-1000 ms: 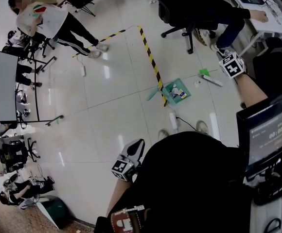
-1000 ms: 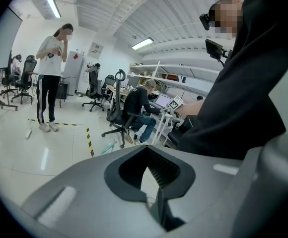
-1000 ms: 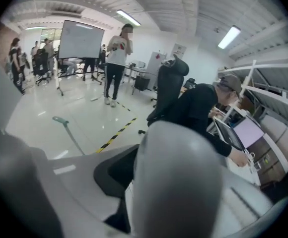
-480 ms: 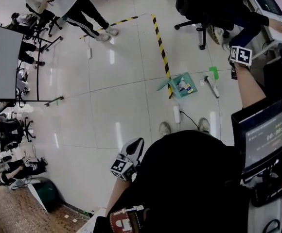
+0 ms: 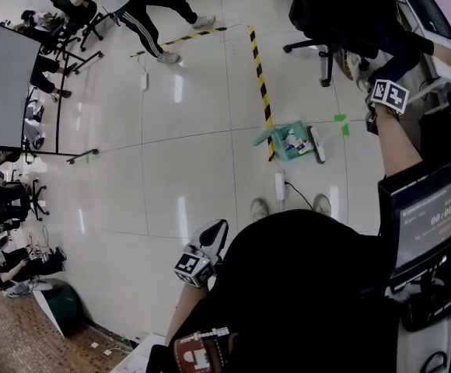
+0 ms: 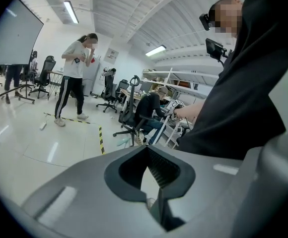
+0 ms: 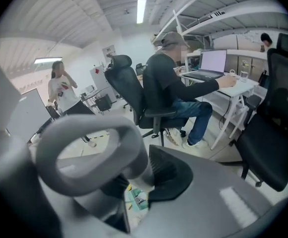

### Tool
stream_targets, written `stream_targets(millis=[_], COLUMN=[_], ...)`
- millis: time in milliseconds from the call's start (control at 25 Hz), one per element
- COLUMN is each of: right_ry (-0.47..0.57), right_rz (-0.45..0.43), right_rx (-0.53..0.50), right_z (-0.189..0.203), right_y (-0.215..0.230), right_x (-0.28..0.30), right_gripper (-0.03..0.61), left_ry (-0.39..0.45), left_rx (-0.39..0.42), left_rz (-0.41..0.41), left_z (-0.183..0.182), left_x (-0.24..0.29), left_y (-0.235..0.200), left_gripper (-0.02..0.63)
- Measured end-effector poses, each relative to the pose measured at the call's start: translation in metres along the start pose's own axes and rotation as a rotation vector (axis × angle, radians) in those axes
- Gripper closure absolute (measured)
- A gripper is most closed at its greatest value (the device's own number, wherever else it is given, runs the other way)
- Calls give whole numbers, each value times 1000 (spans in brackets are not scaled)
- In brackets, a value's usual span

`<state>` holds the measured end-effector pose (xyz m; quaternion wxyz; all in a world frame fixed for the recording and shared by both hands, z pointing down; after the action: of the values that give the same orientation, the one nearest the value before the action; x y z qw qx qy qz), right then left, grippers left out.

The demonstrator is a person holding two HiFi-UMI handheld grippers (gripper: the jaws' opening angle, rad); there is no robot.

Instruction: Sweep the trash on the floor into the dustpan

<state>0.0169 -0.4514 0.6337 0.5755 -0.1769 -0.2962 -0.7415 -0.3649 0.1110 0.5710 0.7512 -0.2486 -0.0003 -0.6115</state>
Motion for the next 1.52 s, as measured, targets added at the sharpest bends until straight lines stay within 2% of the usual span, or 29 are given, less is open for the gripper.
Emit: stream_targets(millis=[160,320,480,640,840,960,1160,1400,1520], right_ry=[7,21,28,16,11,22,53,79,61], right_rz=[0,-52,-153,-250,-324,-327,-303,-223,-237], right_rx=[20,2,-100,-217,-263,-233,-178,-123,-147], right_z=[-5,-9,-13,-16,-10,6,52,100,118], right_y=[26,47,52,63,79,81,69,24,5], right_x=[-17,-46,-80,-107,-136,-165,-240,-328,-361], right_gripper=[532,532,529,526,526,526,526,528,528], left_ry=[-5,-4,-5,23,24,37,84,43,37], left_rx=[14,49,89,100,108,106,110,120,126], left_rz=[37,78,121,128,157,190,272,391,411], left_z=[-10,-13,-21,-25,-18,-8,6,14,17], left_x=[18,38,61,82,91,80,35,-33,-56], left_y=[6,13,36,73,104,100,62,17,18], left_gripper=[614,614,614,614,614,614,614,614,614])
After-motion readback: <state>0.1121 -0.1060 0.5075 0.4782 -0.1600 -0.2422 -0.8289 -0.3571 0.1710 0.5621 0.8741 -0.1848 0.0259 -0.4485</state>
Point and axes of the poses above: the fingertips, and each gripper's own axes: x forward along the fingers, y to its right, z out of its underside, the point moved 6 cm from there along -x, backward along the fingers, and after that the axes turned 10 degrees about y, right-handed, at the moved point
